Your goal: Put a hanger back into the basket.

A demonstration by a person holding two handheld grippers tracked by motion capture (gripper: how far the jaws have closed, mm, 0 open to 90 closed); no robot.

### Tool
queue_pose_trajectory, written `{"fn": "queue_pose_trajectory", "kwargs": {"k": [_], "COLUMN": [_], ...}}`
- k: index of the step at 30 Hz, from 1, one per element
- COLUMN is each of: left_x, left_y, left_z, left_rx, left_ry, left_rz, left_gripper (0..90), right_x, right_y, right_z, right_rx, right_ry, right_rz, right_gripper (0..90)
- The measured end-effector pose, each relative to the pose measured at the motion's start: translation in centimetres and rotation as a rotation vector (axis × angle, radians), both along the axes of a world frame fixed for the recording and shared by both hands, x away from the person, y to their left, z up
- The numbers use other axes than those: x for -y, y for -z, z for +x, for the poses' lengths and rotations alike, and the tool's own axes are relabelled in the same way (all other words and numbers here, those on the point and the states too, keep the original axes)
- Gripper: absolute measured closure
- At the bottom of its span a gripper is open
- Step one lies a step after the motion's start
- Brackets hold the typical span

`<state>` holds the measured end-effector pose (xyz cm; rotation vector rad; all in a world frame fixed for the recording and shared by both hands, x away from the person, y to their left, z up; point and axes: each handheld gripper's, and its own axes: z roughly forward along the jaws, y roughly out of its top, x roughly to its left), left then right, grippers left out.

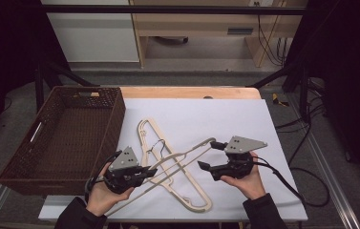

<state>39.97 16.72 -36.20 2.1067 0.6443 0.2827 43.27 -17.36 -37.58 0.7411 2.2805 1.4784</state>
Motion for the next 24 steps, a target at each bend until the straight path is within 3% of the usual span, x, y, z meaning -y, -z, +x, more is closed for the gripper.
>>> {"fn": "queue_pose_trajectory", "kwargs": {"k": [5, 10, 14, 24], "left_x": [-0.9, -2.1, -3.0, -5.0], "left_y": [-1.4, -3.4, -5.3, -8.6], "left_z": [-0.1, -0.3, -0.1, 2.0], "left_rx": [0.021, 0.067, 0.09, 0.097], "left_ry": [-0.029, -0.039, -0.048, -0.068], "left_rz": [-0.034, -0.073, -0.084, -0.049], "left_gripper": [86.0, 86.0, 86.0, 86.0], "right_x": [2.7, 4.4, 5.1, 6.0], "right_y": [0.8, 1.4, 1.7, 2.2], "right_z": [-0.2, -0.5, -0.8, -1.0], "right_rx": [-0.019, -0.034, -0.034, -0.043], "right_ry": [0.127, 0.187, 0.205, 0.247], "right_rz": [0.032, 0.05, 0.041, 0.035], "right_gripper": [12.2, 11.4, 10.1, 7.2]}}
